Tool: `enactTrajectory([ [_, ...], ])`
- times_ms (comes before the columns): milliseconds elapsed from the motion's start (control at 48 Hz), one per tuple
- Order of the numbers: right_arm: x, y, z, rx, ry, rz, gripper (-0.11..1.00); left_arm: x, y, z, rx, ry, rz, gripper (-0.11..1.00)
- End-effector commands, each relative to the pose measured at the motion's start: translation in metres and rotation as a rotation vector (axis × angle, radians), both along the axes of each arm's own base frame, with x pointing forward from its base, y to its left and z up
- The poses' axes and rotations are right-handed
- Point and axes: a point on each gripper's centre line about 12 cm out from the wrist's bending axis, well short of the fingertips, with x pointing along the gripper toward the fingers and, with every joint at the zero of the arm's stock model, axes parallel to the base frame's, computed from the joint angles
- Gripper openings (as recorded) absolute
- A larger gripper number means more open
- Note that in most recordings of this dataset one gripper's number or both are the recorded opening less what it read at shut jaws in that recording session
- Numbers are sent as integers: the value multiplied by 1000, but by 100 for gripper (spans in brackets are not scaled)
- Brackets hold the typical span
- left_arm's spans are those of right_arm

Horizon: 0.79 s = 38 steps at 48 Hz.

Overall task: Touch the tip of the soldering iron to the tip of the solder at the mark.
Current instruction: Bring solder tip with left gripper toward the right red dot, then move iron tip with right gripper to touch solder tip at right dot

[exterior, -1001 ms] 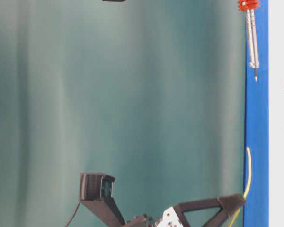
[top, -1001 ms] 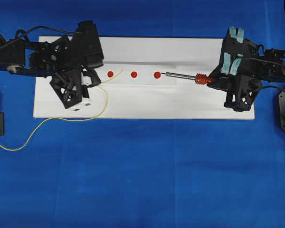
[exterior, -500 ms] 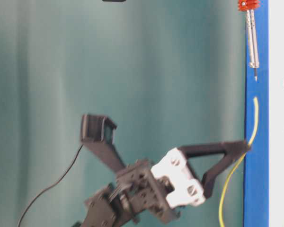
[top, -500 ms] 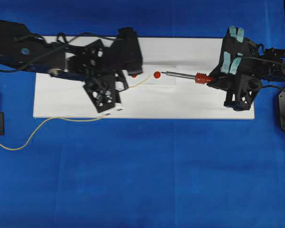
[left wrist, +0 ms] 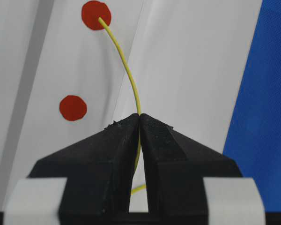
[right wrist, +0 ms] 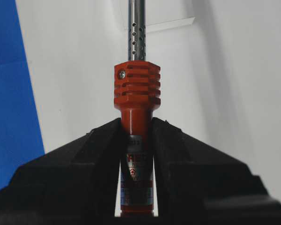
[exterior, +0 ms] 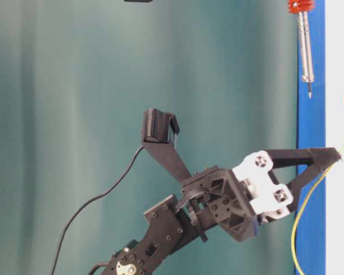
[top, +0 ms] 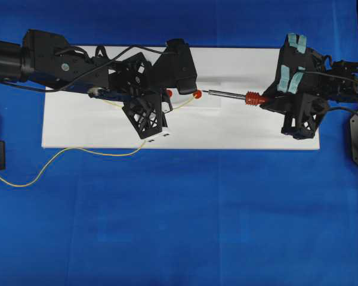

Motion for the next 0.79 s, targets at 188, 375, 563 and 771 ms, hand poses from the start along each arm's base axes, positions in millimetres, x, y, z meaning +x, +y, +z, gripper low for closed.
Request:
enactTrajectory([
  [188, 2, -1, 2, -5, -10, 0, 6, 5, 1, 5, 0, -25, 6, 2],
  [375, 5, -2, -4, 1, 12, -1, 6, 6, 1, 5, 0, -26, 6, 2],
  [563, 10, -3, -10, 5, 40, 0, 6, 5, 1, 5, -1, -22, 7, 2],
  [771, 16, -5, -17, 12, 65, -4, 6, 6, 1, 5, -1, -20, 7, 2],
])
